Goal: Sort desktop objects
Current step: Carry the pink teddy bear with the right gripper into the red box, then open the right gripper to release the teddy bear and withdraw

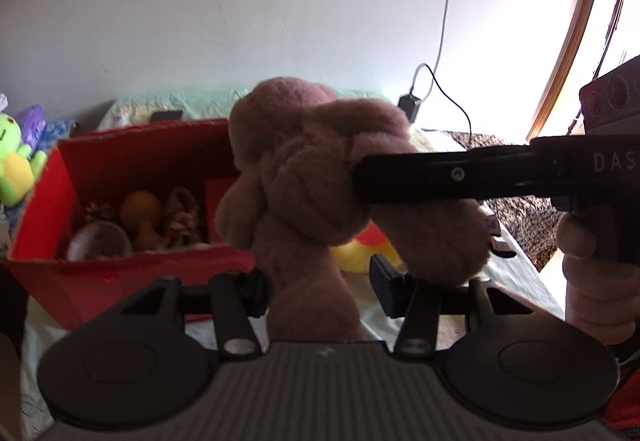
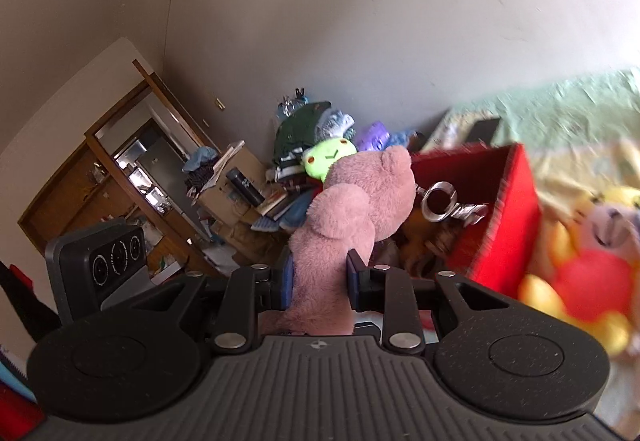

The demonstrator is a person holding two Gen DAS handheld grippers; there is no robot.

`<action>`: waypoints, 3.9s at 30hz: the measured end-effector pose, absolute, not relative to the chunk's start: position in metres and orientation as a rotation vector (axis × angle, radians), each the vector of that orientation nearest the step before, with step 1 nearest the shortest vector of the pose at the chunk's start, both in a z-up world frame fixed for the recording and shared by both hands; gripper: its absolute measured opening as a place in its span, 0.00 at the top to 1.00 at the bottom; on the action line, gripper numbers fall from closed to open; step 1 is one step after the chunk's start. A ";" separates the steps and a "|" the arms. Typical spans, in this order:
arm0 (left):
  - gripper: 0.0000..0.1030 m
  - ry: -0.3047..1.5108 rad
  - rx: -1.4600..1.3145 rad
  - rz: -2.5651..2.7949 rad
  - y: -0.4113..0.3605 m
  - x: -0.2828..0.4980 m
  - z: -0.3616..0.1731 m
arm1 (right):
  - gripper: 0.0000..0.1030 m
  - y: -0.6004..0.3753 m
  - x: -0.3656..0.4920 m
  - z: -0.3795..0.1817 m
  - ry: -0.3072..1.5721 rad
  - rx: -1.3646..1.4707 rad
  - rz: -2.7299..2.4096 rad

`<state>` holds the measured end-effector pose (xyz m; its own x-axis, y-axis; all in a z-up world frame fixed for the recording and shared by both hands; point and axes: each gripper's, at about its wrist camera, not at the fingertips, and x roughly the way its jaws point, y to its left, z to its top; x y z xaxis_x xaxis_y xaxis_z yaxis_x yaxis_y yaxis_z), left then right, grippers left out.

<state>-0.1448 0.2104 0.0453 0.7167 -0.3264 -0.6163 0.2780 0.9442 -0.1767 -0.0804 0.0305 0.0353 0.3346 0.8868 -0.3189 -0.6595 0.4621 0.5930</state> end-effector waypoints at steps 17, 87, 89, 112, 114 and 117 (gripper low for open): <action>0.50 0.667 -0.071 -0.291 0.334 -0.092 0.044 | 0.73 0.148 -0.066 0.024 0.552 0.367 0.890; 0.36 0.904 0.053 -0.057 0.362 -0.016 -0.015 | 0.89 0.185 0.013 -0.059 1.069 0.426 0.691; 0.35 0.906 0.058 -0.053 0.360 -0.016 -0.016 | 0.89 0.185 0.014 -0.059 1.069 0.431 0.691; 0.30 0.910 0.094 -0.032 0.354 -0.014 -0.019 | 0.91 0.198 0.015 -0.058 1.045 0.392 0.660; 0.30 0.909 0.095 -0.033 0.354 -0.014 -0.019 | 0.91 0.198 0.015 -0.059 1.044 0.392 0.659; 0.29 0.909 0.098 -0.032 0.352 -0.013 -0.020 | 0.92 0.199 0.015 -0.059 1.040 0.384 0.657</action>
<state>-0.0134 0.3523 -0.0197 0.6143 0.0135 -0.7890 0.0693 0.9951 0.0710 0.0148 0.1989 -0.0586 0.3427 0.6628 -0.6658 -0.3160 0.7487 0.5827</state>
